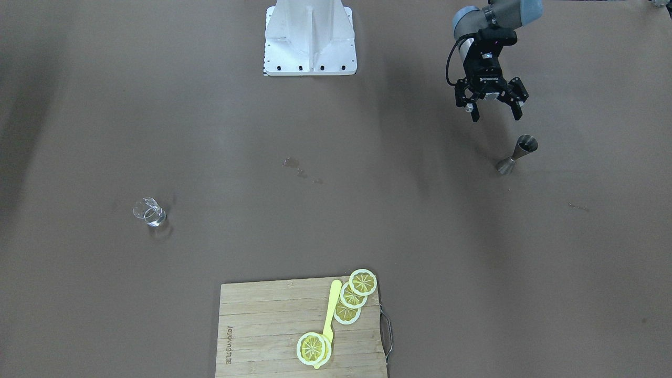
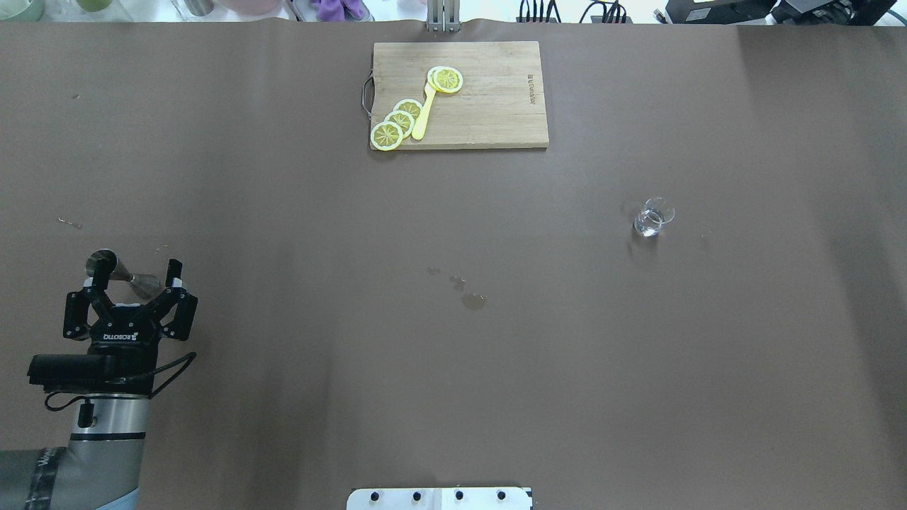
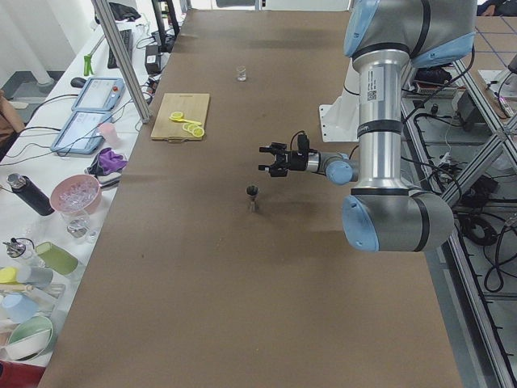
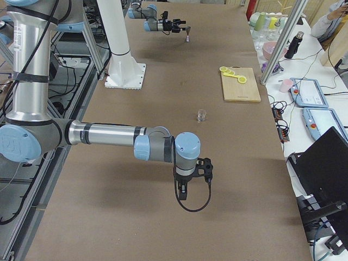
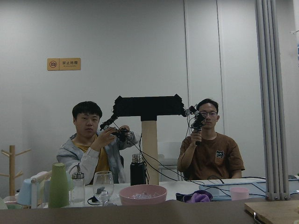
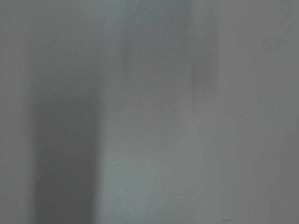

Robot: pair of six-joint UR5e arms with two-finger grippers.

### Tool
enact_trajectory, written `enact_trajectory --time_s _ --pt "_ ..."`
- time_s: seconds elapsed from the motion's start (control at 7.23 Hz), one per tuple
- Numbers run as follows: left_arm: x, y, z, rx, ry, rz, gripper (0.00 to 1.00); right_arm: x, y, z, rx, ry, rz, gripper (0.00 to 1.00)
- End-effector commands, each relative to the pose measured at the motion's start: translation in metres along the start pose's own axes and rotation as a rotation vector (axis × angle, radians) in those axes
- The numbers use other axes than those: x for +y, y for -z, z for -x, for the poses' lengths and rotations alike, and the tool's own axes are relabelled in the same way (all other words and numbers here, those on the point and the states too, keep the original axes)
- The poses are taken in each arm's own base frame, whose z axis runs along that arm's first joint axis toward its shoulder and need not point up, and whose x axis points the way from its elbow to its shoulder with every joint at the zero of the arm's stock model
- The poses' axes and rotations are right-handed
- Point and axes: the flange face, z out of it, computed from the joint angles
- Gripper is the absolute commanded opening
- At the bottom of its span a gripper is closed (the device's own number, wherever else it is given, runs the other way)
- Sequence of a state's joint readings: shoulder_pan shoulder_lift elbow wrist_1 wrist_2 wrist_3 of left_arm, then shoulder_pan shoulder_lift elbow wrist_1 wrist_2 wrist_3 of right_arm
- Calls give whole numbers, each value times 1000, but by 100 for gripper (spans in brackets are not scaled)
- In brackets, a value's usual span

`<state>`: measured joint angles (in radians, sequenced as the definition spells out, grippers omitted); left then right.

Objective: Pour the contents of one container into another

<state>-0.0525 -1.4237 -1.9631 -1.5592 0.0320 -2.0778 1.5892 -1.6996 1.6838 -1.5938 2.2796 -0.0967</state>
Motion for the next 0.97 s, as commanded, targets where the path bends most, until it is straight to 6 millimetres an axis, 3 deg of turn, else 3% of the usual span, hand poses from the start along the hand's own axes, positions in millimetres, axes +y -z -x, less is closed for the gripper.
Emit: enact_trajectory --time_s 0.0,0.28,0.55,0.83 --pt "-15 -3 -54 -19 -26 32 99 0 0 0 0 -1 1 100" --pt "-29 -13 -106 -43 -27 54 99 1 -1 -1 0 -3 3 100" --pt "-23 -43 -146 -90 -15 49 99 1 -1 -1 0 -3 3 100" --pt "-33 -83 -162 -156 -53 86 99 1 -1 -1 0 -1 3 100"
